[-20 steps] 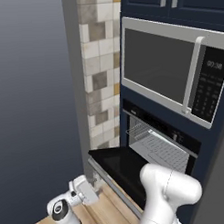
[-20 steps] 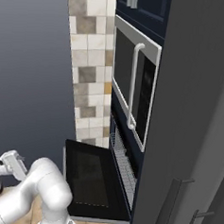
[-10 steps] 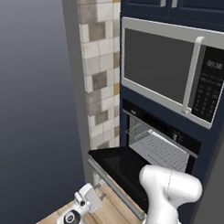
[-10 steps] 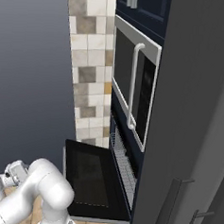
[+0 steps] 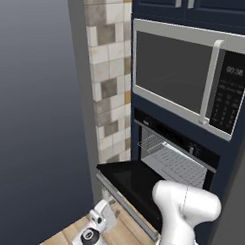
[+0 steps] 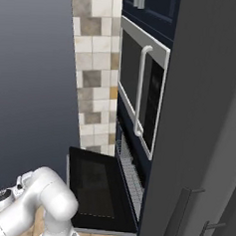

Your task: Take the baked cake out of the oven and place it on the plate for cooling. Then close the oven door.

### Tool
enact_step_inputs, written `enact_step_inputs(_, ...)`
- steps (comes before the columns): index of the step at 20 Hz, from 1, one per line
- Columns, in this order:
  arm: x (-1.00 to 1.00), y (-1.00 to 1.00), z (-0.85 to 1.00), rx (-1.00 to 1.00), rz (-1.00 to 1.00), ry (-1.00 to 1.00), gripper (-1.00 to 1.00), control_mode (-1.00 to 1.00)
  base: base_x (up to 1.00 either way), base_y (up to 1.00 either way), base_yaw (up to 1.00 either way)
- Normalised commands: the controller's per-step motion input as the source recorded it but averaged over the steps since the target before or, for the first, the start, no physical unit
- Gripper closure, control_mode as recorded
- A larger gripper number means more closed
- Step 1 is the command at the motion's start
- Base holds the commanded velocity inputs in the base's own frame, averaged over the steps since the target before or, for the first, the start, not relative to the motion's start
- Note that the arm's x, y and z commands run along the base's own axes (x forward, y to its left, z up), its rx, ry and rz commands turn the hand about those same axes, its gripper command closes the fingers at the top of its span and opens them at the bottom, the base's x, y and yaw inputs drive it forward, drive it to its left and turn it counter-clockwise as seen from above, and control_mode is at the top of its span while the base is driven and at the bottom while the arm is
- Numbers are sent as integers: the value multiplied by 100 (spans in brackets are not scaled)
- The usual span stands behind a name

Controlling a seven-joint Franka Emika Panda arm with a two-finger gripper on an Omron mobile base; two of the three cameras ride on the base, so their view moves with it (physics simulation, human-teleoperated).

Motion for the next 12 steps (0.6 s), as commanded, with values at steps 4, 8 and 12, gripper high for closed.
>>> enact_step_inputs(4, 52, 3, -54, 0, 0, 0, -100, -100, 0, 0, 0)
enact_step_inputs(8, 46, 6, -50, 0, 0, 0, -100, -100, 0, 0, 0)
enact_step_inputs(12, 38, 6, -53, 0, 0, 0, -100, -100, 0, 0, 0)
